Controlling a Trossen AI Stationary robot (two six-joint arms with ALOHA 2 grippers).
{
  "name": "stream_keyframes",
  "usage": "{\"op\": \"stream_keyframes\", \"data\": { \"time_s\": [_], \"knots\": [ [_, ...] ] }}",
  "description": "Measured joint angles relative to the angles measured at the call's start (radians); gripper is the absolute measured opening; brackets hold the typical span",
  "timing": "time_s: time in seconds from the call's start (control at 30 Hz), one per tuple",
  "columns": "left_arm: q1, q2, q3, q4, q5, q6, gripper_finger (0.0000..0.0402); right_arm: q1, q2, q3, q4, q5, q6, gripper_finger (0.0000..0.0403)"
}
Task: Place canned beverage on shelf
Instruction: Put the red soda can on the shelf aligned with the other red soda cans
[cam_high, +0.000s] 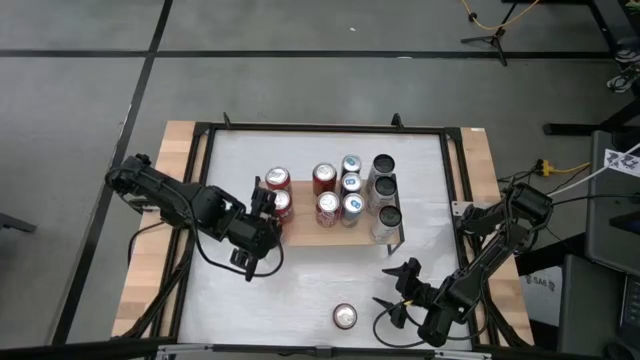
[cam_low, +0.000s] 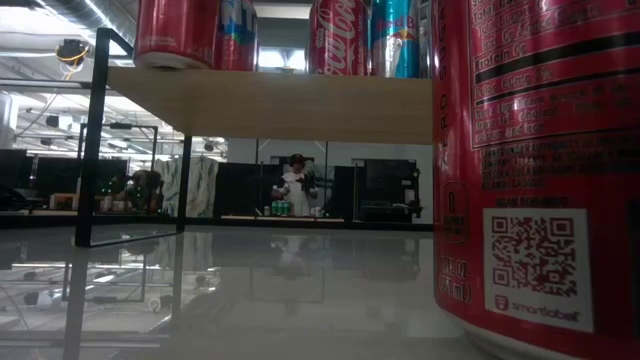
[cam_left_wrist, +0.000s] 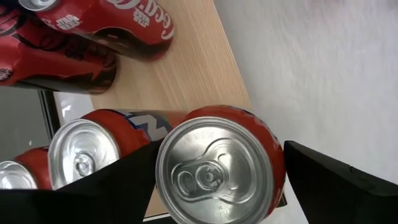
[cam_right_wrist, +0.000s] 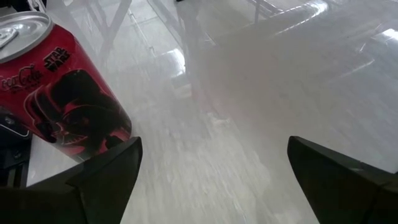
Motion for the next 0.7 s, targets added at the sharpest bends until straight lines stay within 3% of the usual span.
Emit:
{"op": "stream_keyframes", "data": {
  "time_s": [0.17, 0.4, 0.7],
  "knots": [
    [0.000, -0.001, 0.000, 0.001, -0.007, 0.000, 0.0325, 0.000, 0.000, 0.000, 0.000, 0.000, 0.000, 0.0392],
    [-0.001, -0.001, 0.000, 0.001, -0.093, -0.015, 0.0326, 0.000, 0.000, 0.000, 0.000, 0.000, 0.000, 0.0392],
    [-0.009, -0.001, 0.000, 0.001, -0.094, -0.055, 0.0322, 0.000, 0.000, 0.000, 0.000, 0.000, 0.000, 0.0392]
  ]
}}
